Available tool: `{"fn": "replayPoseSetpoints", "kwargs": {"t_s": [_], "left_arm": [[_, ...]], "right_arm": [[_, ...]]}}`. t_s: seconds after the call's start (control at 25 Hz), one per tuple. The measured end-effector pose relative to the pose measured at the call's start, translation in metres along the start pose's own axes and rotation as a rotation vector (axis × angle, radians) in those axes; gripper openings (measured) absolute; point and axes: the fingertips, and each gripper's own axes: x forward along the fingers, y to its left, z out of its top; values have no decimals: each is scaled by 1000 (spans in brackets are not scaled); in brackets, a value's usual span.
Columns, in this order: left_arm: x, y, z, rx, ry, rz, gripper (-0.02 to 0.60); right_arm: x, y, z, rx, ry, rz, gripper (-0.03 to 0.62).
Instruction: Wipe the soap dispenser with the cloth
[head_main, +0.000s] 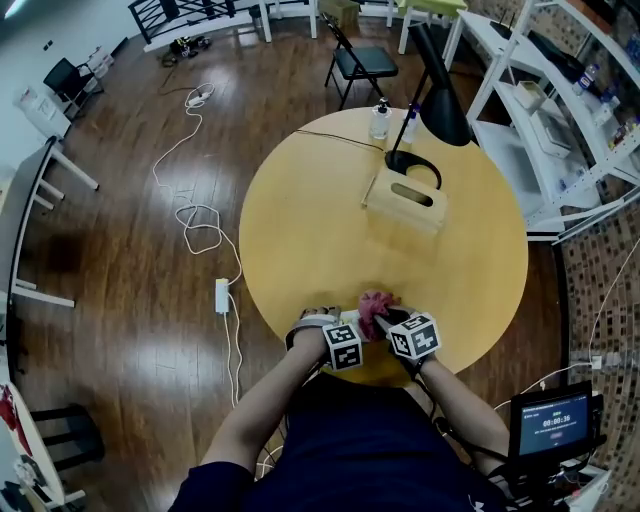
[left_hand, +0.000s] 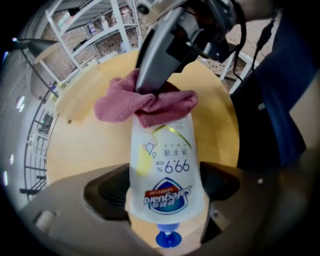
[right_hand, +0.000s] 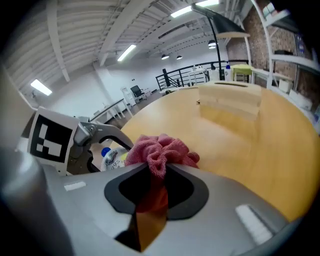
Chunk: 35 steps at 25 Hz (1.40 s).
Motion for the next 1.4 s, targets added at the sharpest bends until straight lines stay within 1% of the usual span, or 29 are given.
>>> {"fn": "replayPoseSetpoints", "kwargs": {"t_s": [0.04, 0.08, 0.12, 0.16, 0.2, 0.24, 0.28, 0.36, 0.4, 0.44, 0.48, 0.52, 0.56, 0.6, 0.68, 0.76, 0.84, 0.92, 1.0, 1.04, 1.08, 1.12, 1.16, 1.2, 1.24, 1.32, 1.4], "left_arm": [[-7, 14, -5, -48, -19, 39, 436], [-19, 36, -14, -110, -49, 96, 434], [-36, 59, -25, -177, -86, 156, 429], [-55, 74, -37, -247, -123, 199, 422], [-70, 75, -48, -325, -162, 208, 413], [-80, 67, -55, -411, -209, 188, 403], [-85, 59, -58, -500, -268, 154, 380], [-96, 56, -61, -653, -402, 100, 331], [-103, 58, -63, -704, -463, 92, 317], [-110, 60, -67, -740, -517, 95, 281], [-116, 61, -70, -761, -564, 106, 229], [-119, 62, -74, -772, -598, 124, 161], [-120, 61, -80, -777, -615, 149, 79], [-118, 59, -87, -777, -615, 175, 3], [-109, 51, -102, -755, -584, 208, 2], [-100, 44, -114, -739, -557, 226, 2], [-97, 44, -123, -740, -547, 237, 2], [-99, 45, -130, -711, -529, 236, 2], [-97, 46, -133, -675, -508, 206, 2], [-96, 46, -132, -667, -514, 175, 3], [-97, 47, -129, -662, -535, 132, 3], [-99, 48, -123, -648, -562, 82, 33], [-101, 49, -114, -613, -585, 30, 117], [-103, 50, -102, -555, -597, -18, 190], [-103, 51, -90, -483, -596, -57, 232], [-94, 54, -67, -338, -561, -132, 284], [-77, 51, -49, -234, -497, -240, 320]], "right_arm": [[-1, 2, 6, -23, -9, -32, 87], [-1, 5, 14, -47, -26, -53, 87], [0, 9, 22, -68, -43, -69, 87], [-1, 15, 26, -86, -54, -80, 87], [-6, 21, 27, -97, -60, -87, 87], [-14, 26, 24, -101, -62, -93, 87], [-23, 29, 21, -98, -68, -97, 87], [-37, 31, 23, -83, -96, -97, 87], [-41, 33, 25, -75, -113, -92, 87], [-45, 37, 26, -71, -128, -83, 87], [-47, 40, 28, -73, -139, -72, 87], [-48, 44, 30, -82, -142, -61, 87], [-47, 50, 31, -99, -138, -50, 87], [-44, 56, 31, -121, -126, -38, 87], [-33, 72, 29, -181, -88, -7, 89], [-18, 89, 27, -262, -42, 16, 89], [-5, 98, 31, -351, 5, 0, 89], [2, 99, 41, -403, 31, -44, 89], [2, 87, 48, -394, 37, -72, 89], [1, 78, 49, -364, 44, -66, 87], [0, 70, 49, -318, 56, -41, 87], [-1, 63, 49, -265, 70, 2, 89], [-2, 59, 49, -218, 85, 55, 89], [-4, 56, 47, -190, 99, 107, 87], [-5, 55, 45, -193, 113, 148, 87], [-6, 56, 34, -279, 139, 179, 87], [-6, 61, 22, -378, 146, 173, 87]]}}
